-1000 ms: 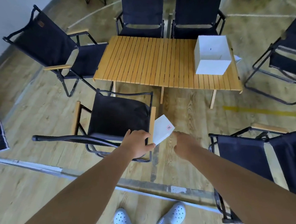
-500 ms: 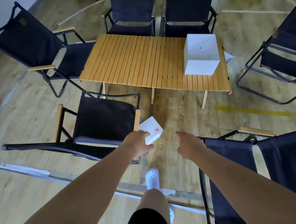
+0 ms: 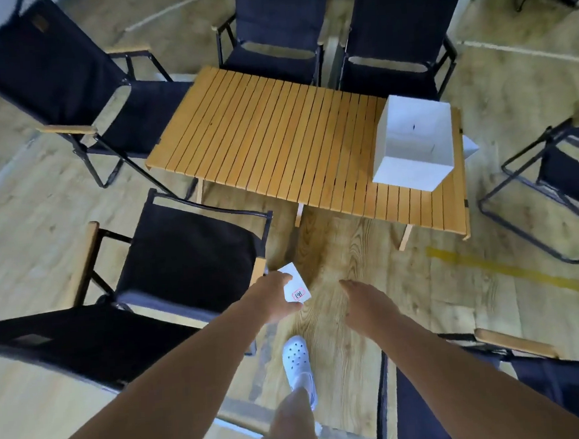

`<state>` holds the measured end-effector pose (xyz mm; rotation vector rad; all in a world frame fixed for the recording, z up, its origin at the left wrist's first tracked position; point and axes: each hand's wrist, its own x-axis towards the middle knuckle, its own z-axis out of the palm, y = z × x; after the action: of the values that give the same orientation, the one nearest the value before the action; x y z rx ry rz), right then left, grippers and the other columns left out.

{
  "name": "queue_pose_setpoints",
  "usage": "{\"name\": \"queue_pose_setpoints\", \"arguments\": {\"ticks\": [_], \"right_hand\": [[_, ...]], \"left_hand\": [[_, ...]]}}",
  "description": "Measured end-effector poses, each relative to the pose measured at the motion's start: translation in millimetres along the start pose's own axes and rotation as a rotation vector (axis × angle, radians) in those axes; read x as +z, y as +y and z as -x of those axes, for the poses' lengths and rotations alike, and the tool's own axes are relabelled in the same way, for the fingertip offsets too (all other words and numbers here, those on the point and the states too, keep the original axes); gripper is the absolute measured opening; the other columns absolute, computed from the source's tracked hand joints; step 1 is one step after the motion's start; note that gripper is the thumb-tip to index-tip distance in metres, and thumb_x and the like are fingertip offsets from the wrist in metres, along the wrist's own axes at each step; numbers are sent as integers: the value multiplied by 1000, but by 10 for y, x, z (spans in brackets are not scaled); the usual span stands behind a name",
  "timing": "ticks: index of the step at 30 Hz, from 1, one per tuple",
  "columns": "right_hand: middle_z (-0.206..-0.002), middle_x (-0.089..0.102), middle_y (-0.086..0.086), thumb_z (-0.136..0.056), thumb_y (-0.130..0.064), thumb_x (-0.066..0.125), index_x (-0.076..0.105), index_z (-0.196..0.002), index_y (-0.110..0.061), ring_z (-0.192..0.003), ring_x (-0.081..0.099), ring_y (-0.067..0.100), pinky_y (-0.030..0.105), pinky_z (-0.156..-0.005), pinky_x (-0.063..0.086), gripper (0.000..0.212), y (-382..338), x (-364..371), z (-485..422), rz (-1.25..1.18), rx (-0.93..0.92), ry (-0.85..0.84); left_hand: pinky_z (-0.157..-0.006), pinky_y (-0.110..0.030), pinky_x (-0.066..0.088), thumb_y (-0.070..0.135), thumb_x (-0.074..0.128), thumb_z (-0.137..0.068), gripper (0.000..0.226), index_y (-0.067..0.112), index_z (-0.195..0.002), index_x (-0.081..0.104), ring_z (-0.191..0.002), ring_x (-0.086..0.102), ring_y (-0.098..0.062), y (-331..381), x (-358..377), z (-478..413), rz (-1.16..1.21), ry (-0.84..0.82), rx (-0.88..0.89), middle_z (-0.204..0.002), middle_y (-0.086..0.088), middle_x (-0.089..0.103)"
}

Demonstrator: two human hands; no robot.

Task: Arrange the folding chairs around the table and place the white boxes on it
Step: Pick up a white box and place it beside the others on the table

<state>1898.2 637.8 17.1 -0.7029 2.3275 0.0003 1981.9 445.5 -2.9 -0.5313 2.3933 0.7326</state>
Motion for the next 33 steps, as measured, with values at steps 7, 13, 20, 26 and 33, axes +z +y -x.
{"name": "queue_pose_setpoints", "arguments": {"ticks": [7, 13, 20, 26, 33], "right_hand": [[-147, 41, 3, -87, -15, 57, 22, -153, -20, -133, 44, 25, 36, -107, 41, 75, -39, -266, -741, 86, -88, -21], [-145, 44, 3, -90, -17, 59, 24, -153, -20, -130, 46, 25, 34, -103, 42, 72, -42, -167, -1124, 145, -182, -12], [-140, 50, 4, -90, -16, 58, 37, -145, -14, -128, 48, 23, 31, -105, 39, 59, 86, 232, -1479, 210, -315, -62], [-144, 45, 1, -91, -16, 54, 28, -149, -15, -128, 46, 21, 29, -105, 36, 64, 238, 714, -1793, 272, -393, -62], [-147, 39, 5, -87, -24, 64, 19, -151, -13, -131, 41, 23, 31, -110, 35, 79, 265, 1219, -2399, 270, -430, -98]], "left_hand": [[-103, -33, 38, 44, 69, -83, 84, 13, -149, 27, -132, 41, -21, -20, -61, -510, 100, 0, -49, -147, -4, 35], [-111, -31, 27, 51, 68, -82, 96, 18, -155, 15, -143, 26, -19, -87, 185, -754, 188, 5, -112, -160, 1, 18], [-119, -40, 17, 59, 63, -83, 99, 25, -156, 7, -150, 10, -24, -251, 921, -933, 225, -8, -255, -164, 0, 3], [-120, -42, 19, 56, 66, -82, 99, 26, -156, 8, -150, 5, -23, -452, 1436, -1051, 311, 23, -320, -164, 2, -1], [-120, -44, 19, 58, 68, -80, 106, 25, -156, 2, -150, -1, -27, -721, 1820, -1529, 234, 64, -379, -164, -2, -7]]}}
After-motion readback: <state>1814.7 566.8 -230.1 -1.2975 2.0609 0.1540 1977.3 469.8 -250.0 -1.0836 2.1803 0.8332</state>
